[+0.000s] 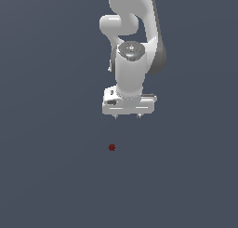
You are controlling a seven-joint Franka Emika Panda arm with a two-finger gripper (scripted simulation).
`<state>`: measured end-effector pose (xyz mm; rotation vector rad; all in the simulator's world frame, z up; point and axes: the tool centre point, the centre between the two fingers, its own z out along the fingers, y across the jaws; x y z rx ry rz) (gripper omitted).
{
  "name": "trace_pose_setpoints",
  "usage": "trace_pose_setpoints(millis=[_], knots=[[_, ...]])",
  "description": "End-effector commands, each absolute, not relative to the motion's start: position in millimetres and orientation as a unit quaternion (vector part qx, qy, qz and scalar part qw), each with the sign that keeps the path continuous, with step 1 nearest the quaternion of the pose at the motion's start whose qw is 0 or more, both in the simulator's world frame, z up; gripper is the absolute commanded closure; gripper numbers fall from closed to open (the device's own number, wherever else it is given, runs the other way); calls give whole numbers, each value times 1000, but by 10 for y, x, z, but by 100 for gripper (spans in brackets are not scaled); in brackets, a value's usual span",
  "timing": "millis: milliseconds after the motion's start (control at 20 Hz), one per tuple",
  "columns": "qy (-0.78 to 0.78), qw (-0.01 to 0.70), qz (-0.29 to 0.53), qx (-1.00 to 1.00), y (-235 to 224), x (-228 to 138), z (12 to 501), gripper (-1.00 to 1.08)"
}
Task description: Pick up the object and move it to a goal position.
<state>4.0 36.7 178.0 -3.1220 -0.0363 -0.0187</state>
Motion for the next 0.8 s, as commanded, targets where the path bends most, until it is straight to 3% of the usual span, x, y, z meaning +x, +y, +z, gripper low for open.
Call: trace_pose_setpoints(millis=[0, 750], knots=[[-12, 10, -6, -1000, 367, 41, 1780, -92], [-26, 0, -4, -1000, 550, 3, 1810, -92]])
